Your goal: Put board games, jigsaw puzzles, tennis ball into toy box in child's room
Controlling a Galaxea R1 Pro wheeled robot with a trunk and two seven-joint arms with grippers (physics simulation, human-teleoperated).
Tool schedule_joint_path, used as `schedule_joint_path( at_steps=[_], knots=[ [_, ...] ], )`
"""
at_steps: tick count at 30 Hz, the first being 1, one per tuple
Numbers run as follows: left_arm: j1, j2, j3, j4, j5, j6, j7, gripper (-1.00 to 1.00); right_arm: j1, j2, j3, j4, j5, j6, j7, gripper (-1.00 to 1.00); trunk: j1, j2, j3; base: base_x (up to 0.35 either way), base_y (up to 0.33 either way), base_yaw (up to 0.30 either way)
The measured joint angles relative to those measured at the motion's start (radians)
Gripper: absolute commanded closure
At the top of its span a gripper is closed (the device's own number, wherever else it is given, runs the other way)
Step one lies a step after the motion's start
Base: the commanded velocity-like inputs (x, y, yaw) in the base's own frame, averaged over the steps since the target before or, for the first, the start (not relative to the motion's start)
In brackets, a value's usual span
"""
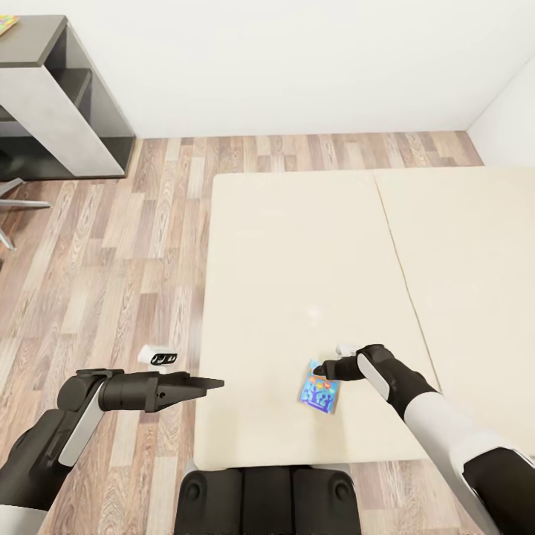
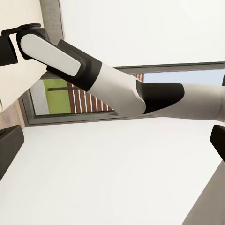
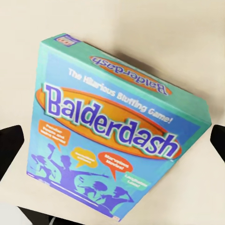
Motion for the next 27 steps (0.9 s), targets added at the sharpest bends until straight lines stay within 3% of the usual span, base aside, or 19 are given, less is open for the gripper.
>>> schedule_joint_path(
  at_steps=[27],
  knots=[
    [0.0, 0.0, 0.0, 0.0, 0.001, 0.0, 0.0, -1.0, 0.0, -0.001, -0.002, 0.0, -0.001, -0.002, 0.0, -1.0, 0.0, 0.0, -0.044, 0.0, 0.0, 0.0]
  ],
)
